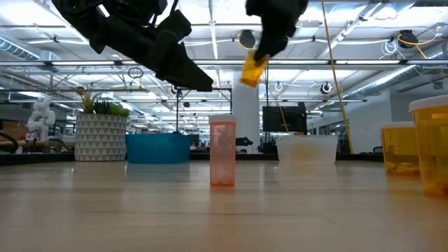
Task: Pick and place medicine bottles into bin by pill shape (circle, oval)
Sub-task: Put the orange bottled capsules into the transparent bin
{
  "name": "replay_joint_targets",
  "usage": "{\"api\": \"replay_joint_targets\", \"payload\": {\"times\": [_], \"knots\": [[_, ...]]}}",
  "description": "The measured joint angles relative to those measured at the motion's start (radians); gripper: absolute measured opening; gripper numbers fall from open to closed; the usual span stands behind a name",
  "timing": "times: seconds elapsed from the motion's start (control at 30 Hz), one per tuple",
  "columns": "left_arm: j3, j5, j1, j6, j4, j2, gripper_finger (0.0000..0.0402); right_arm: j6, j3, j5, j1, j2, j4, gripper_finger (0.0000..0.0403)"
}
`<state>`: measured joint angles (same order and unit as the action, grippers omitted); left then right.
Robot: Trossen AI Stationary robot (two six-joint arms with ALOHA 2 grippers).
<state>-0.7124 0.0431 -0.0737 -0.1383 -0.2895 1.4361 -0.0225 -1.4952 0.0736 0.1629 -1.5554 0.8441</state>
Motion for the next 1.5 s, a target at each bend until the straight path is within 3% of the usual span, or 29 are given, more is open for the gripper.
{"api": "replay_joint_targets", "payload": {"times": [0.27, 0.4, 0.6, 0.97, 1.5], "knots": [[0.0, -0.009, 0.013, 0.011, -0.007, 0.0, 0.0322, -0.129, 0.001, 0.001, 0.25, 0.012, 0.201, 0.0213], [0.0, -0.009, 0.02, 0.013, -0.017, 0.0, 0.0314, -0.192, 0.001, -0.002, 0.38, 0.012, 0.217, 0.0213], [0.0, -0.01, 0.028, 0.021, -0.039, 0.001, 0.031, -0.221, 0.054, -0.095, 0.531, 0.012, 0.189, 0.0212], [0.001, -0.012, 0.03, 0.017, -0.058, 0.001, 0.0307, -0.233, 0.25, -0.105, 0.58, 0.012, 0.049, 0.0212], [0.002, -0.019, 0.03, 0.029, -0.077, 0.001, 0.0301, -0.246, 0.403, -0.103, 0.681, 0.006, -0.153, 0.0212]]}}
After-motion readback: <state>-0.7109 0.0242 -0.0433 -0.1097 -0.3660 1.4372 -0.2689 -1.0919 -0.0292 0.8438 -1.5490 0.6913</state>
